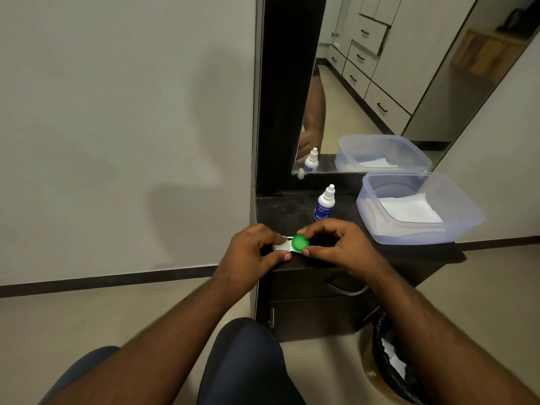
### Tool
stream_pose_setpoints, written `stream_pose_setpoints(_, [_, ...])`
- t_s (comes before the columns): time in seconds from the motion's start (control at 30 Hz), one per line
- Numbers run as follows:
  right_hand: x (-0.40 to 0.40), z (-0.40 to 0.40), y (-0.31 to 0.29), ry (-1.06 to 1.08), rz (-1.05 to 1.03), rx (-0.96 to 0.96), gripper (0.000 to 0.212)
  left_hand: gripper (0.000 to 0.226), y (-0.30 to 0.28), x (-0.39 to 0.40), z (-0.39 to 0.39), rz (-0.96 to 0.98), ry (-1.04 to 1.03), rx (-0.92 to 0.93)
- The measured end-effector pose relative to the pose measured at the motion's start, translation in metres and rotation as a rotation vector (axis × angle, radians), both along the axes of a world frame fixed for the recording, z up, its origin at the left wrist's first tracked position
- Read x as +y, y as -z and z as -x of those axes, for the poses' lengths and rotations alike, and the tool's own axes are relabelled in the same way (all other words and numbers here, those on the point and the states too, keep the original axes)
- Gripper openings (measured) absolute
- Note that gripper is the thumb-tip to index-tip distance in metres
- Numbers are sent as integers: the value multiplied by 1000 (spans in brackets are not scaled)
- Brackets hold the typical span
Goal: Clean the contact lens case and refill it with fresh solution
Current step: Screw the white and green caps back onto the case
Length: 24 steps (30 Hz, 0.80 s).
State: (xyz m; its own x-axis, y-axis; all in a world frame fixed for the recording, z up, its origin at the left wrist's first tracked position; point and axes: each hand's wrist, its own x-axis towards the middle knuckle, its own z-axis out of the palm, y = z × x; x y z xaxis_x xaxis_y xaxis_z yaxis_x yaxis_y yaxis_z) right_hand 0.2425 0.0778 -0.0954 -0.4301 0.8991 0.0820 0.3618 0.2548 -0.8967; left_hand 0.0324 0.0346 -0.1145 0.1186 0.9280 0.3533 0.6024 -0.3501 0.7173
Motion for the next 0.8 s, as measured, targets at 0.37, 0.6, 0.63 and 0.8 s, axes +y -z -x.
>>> stream_pose_setpoints(0.37, [3, 2, -6, -68, 4, -130, 30, 29, 0, 0, -1, 0, -17, -11])
stream_pose_setpoints(0.6, [4, 1, -5, -77, 9, -114, 25, 29, 0, -2, -3, 9, -26, -8])
stream_pose_setpoints(0.63, [4, 2, -5, -63, -1, -108, 24, 29, 0, -1, -3, 12, -26, -1])
stream_pose_setpoints(0.8, [1, 12, 1, 36, -122, -165, 26, 31, 0, 0, 1, -20, -2, 72])
